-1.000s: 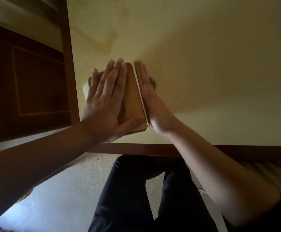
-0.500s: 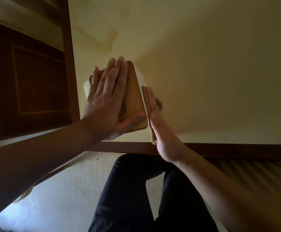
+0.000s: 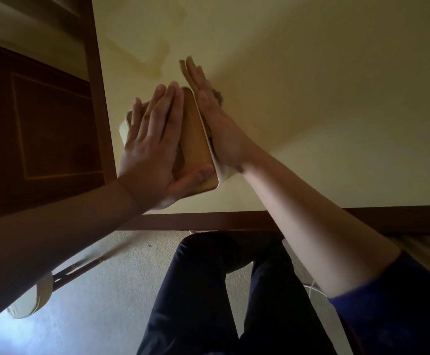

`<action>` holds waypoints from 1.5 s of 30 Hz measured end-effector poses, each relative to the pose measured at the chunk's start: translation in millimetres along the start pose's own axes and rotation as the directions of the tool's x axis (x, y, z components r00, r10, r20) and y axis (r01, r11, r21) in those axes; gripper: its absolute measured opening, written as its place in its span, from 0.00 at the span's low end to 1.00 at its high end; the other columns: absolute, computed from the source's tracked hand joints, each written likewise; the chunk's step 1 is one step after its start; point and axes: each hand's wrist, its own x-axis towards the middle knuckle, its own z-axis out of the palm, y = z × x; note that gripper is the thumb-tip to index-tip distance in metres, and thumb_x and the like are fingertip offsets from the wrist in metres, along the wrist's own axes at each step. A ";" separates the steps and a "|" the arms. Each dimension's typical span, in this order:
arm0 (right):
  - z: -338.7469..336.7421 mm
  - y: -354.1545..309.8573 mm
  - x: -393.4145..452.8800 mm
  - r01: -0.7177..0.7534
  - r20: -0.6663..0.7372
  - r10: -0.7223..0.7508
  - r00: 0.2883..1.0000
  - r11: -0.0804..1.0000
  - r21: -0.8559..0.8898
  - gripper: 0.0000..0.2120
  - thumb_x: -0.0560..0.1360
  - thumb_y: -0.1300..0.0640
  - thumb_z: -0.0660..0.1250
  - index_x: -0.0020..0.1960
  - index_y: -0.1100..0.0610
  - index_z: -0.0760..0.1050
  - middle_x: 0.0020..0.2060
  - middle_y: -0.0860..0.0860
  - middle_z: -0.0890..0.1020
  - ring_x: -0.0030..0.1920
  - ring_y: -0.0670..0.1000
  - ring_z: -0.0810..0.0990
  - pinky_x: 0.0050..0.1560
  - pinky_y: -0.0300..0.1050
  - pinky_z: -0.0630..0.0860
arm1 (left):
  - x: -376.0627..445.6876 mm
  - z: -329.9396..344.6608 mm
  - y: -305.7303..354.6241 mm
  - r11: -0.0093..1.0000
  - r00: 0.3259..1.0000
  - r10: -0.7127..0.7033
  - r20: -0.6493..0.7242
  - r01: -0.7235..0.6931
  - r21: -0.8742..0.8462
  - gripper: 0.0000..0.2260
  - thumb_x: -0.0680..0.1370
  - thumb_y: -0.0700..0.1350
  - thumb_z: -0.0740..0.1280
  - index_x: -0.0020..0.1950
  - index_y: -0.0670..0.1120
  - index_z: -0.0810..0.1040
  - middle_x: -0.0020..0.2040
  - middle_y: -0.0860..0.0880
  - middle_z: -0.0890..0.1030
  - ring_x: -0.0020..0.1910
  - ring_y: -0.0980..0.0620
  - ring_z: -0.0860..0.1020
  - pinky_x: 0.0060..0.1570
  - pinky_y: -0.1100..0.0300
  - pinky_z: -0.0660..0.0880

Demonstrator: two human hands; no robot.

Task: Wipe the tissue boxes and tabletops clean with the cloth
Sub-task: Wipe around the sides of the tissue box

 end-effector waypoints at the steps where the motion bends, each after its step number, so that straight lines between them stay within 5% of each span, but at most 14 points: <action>1: 2.1 0.7 -7.9 0.005 -0.004 -0.005 1.000 1.000 0.009 0.25 0.90 0.52 0.44 0.86 0.53 0.48 0.86 0.50 0.50 0.85 0.48 0.41 0.84 0.59 0.39 | -0.3 0.3 -0.2 1.000 1.000 0.000 -0.002 0.000 -0.001 0.50 0.77 0.72 0.58 0.84 0.37 0.48 0.85 0.39 0.51 0.84 0.41 0.48 0.81 0.37 0.45; 8: 18.5 3.7 -120.6 -0.115 0.049 0.109 0.993 0.984 0.140 0.24 0.89 0.51 0.45 0.83 0.39 0.45 0.86 0.46 0.47 0.85 0.48 0.44 0.84 0.63 0.46 | -1.0 1.8 -2.9 1.000 1.000 0.002 -0.002 -0.002 0.003 0.50 0.78 0.72 0.59 0.84 0.37 0.48 0.85 0.40 0.51 0.84 0.42 0.48 0.81 0.36 0.46; 11: 19.7 8.2 -131.0 -0.176 0.072 0.166 0.984 0.970 0.166 0.24 0.88 0.40 0.46 0.83 0.32 0.45 0.84 0.53 0.58 0.75 0.53 0.64 0.82 0.67 0.53 | -1.0 1.7 -3.5 1.000 1.000 0.001 -0.002 -0.001 0.009 0.50 0.77 0.73 0.58 0.84 0.37 0.48 0.85 0.40 0.51 0.84 0.41 0.49 0.80 0.35 0.46; 15: 13.7 13.0 -72.7 -0.093 0.070 0.084 0.994 0.986 0.140 0.25 0.86 0.35 0.45 0.82 0.33 0.47 0.85 0.41 0.47 0.85 0.49 0.43 0.84 0.63 0.44 | -0.8 0.3 -2.9 1.000 1.000 0.001 -0.003 -0.001 0.005 0.50 0.77 0.73 0.57 0.84 0.37 0.49 0.85 0.40 0.51 0.84 0.41 0.49 0.80 0.35 0.46; 22: -0.2 1.5 1.9 -0.032 0.017 0.032 0.999 0.999 0.039 0.26 0.89 0.48 0.43 0.86 0.50 0.50 0.86 0.46 0.50 0.84 0.44 0.40 0.85 0.57 0.40 | -1.1 0.1 -0.7 1.000 1.000 0.004 -0.012 -0.004 -0.005 0.49 0.77 0.71 0.58 0.84 0.36 0.50 0.84 0.39 0.52 0.84 0.40 0.50 0.80 0.35 0.46; 28: 14.4 14.0 -79.1 -0.095 0.062 0.085 0.995 0.978 0.186 0.23 0.89 0.43 0.45 0.82 0.36 0.46 0.85 0.42 0.46 0.85 0.48 0.41 0.84 0.63 0.45 | -1.9 1.7 -3.2 1.000 1.000 -0.001 -0.013 0.001 0.007 0.50 0.77 0.72 0.59 0.84 0.37 0.49 0.84 0.39 0.51 0.84 0.40 0.49 0.80 0.35 0.46; 30: 16.3 12.4 -110.6 -0.149 0.095 0.133 0.987 0.972 0.181 0.24 0.88 0.43 0.45 0.83 0.36 0.44 0.85 0.44 0.52 0.85 0.49 0.48 0.83 0.61 0.47 | -1.3 2.0 -3.7 1.000 1.000 0.001 -0.010 -0.001 0.017 0.50 0.77 0.72 0.59 0.84 0.37 0.49 0.84 0.39 0.51 0.84 0.40 0.49 0.80 0.35 0.46; 33: 17.0 9.4 -126.3 -0.196 0.102 0.181 0.978 0.967 0.165 0.26 0.86 0.35 0.46 0.82 0.31 0.44 0.71 0.39 0.68 0.72 0.47 0.68 0.77 0.55 0.54 | -0.9 2.4 -3.5 1.000 1.000 0.001 -0.007 0.000 0.017 0.50 0.77 0.72 0.59 0.84 0.36 0.49 0.84 0.39 0.52 0.84 0.40 0.49 0.80 0.35 0.46; 35: 14.7 9.6 -107.6 -0.174 0.093 0.160 0.983 0.972 0.159 0.25 0.86 0.34 0.45 0.82 0.30 0.44 0.77 0.43 0.66 0.79 0.50 0.63 0.81 0.56 0.55 | -1.0 2.1 -3.4 1.000 1.000 0.002 -0.007 -0.002 0.019 0.50 0.77 0.72 0.59 0.84 0.37 0.49 0.84 0.39 0.52 0.84 0.40 0.49 0.80 0.35 0.46; 38: 10.8 9.8 -54.0 -0.083 0.054 0.079 0.995 0.993 0.087 0.27 0.88 0.39 0.45 0.83 0.42 0.43 0.85 0.44 0.48 0.85 0.49 0.42 0.84 0.63 0.45 | -0.9 0.9 -2.1 1.000 1.000 0.001 -0.008 -0.001 0.012 0.50 0.77 0.72 0.59 0.84 0.36 0.50 0.84 0.39 0.52 0.84 0.40 0.49 0.80 0.34 0.46; 45: -3.8 -2.5 0.5 -0.020 0.033 0.020 0.999 1.000 -0.012 0.25 0.90 0.50 0.42 0.86 0.51 0.48 0.86 0.47 0.48 0.85 0.46 0.39 0.84 0.59 0.39 | -1.2 -1.5 1.0 1.000 1.000 -0.003 0.004 0.003 0.007 0.50 0.77 0.72 0.57 0.84 0.36 0.49 0.84 0.39 0.51 0.84 0.40 0.49 0.80 0.35 0.46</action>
